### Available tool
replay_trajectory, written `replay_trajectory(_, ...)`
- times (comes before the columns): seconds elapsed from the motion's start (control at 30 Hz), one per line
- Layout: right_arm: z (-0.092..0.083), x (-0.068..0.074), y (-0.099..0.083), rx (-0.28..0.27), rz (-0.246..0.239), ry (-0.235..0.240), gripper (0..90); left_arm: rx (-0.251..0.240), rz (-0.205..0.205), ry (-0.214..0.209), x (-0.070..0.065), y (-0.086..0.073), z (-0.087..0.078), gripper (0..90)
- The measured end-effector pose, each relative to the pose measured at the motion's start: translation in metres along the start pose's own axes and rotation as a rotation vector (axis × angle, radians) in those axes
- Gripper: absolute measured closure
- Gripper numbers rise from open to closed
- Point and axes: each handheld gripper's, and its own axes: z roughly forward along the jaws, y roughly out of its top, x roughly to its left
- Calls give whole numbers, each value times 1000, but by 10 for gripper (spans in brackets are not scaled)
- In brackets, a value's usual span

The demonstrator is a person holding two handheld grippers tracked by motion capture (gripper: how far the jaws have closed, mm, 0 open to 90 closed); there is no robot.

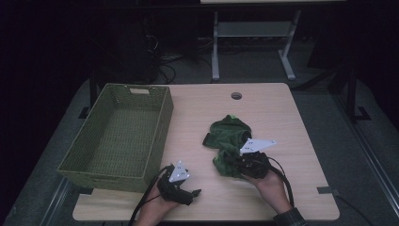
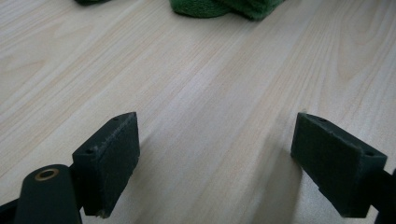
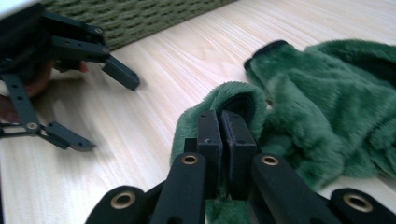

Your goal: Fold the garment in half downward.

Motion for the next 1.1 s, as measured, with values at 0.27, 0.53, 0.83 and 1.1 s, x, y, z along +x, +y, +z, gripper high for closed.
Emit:
replay_trajectory(0.27, 0, -16, -13, 31, 40, -40, 842, 3, -1, -2, 0, 0, 0, 147)
replay_trajectory(0.53, -9, -27, -25, 70, 63, -122, 827, 3, -1, -4, 0, 0, 0, 147)
replay_trajectory(0.83, -20, -24, -10, -28, 53, -99, 887, 1, 4, -1, 1, 0, 0, 148)
replay_trajectory(1.1, 12, -32, -6, 48, 51, -87, 898, 6, 0, -4, 0, 0, 0, 148)
